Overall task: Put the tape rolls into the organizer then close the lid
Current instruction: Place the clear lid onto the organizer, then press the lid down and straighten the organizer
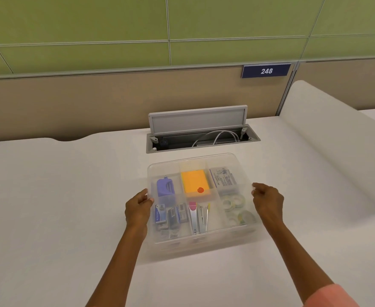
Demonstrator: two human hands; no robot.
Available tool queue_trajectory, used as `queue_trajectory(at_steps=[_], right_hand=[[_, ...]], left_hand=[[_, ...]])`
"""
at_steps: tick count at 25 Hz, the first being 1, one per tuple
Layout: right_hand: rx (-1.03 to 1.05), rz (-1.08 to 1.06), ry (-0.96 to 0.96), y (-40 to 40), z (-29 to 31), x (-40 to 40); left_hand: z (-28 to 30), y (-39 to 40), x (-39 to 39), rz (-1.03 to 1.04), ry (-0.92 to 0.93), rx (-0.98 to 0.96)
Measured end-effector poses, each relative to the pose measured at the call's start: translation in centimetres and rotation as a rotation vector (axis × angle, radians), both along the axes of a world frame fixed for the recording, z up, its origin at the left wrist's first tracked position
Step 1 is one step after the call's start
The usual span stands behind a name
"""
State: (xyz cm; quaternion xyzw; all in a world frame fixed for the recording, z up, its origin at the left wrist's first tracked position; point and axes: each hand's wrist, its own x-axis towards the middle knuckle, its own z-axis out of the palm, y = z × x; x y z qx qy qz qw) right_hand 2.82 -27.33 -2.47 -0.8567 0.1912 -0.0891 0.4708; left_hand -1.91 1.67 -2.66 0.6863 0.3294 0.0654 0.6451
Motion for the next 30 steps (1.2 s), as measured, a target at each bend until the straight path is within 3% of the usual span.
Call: queue_trajectory(at_steps=[10,17,22,30], right_hand=[[0.273,0.054,0.201,-3.9,0.7,-2.0],[0.165,0.050,0.151,-3.4,1.1,-2.9],[0.318,0.011,0.233,-4.5,0.1,-4.9],[0.577,0.011,0.210,-4.5,-0.2,-6.1]], left_hand=[[-1.0,0.1,-3.5,0.038,-0.027,-0.183],[-0.8,-0.6,-4.7,0.075,0.010,-0.103],[-0.8,-1.3,-6.4,0.110,0.090,-0.120],[-1.3,-1.5,-8.4,0.052,0.101,-0.384]])
